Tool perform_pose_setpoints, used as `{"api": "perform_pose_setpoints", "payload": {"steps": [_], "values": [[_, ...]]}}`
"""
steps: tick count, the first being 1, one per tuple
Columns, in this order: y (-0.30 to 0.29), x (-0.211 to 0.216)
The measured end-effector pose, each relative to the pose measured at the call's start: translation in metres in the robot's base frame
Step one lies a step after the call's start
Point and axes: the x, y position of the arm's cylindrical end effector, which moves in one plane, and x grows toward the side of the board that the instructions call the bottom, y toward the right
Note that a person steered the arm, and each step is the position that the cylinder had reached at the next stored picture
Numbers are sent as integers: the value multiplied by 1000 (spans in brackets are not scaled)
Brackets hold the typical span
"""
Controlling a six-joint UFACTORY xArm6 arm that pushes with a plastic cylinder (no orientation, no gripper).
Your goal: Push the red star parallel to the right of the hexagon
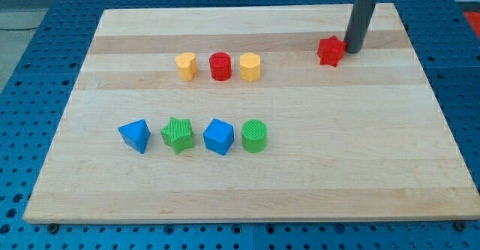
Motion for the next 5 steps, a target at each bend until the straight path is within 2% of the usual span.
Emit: {"api": "perform_pose_setpoints", "payload": {"steps": [5], "values": [[-57,40]]}}
